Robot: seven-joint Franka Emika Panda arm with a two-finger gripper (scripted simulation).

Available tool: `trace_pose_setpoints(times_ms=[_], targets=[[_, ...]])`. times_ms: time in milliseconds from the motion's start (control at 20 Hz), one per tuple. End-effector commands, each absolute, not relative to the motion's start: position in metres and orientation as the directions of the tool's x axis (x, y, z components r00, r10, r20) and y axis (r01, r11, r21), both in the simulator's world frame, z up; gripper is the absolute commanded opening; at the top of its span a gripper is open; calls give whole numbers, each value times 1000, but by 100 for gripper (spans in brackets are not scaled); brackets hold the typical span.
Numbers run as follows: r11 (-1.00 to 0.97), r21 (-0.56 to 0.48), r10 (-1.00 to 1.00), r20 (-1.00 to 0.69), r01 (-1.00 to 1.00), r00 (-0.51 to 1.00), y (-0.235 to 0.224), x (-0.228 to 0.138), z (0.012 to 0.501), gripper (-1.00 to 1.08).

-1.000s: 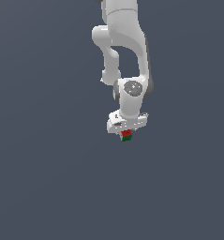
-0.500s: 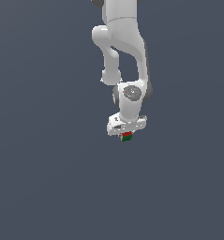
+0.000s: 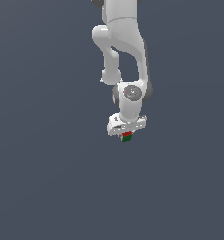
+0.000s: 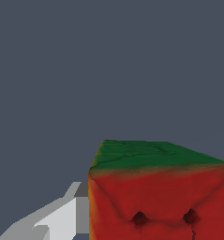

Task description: Pick up the object and move it to a goal position.

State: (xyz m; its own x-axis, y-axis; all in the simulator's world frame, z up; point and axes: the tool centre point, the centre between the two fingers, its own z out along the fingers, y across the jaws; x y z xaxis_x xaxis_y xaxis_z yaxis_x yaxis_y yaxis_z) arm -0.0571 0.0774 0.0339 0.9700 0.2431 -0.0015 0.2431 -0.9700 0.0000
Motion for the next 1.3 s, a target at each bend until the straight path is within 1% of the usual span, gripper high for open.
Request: trace_pose_setpoints(times_ms=[0, 250, 550, 1250], targets=[[-970, 0, 243, -1, 243, 970, 77, -56, 36, -100], [-970, 0, 243, -1, 243, 970, 78, -50, 50, -100], [-970, 0, 243, -1, 243, 970, 80, -36, 84, -100], [-970, -1, 244, 0, 244, 970, 85, 20, 208, -100]])
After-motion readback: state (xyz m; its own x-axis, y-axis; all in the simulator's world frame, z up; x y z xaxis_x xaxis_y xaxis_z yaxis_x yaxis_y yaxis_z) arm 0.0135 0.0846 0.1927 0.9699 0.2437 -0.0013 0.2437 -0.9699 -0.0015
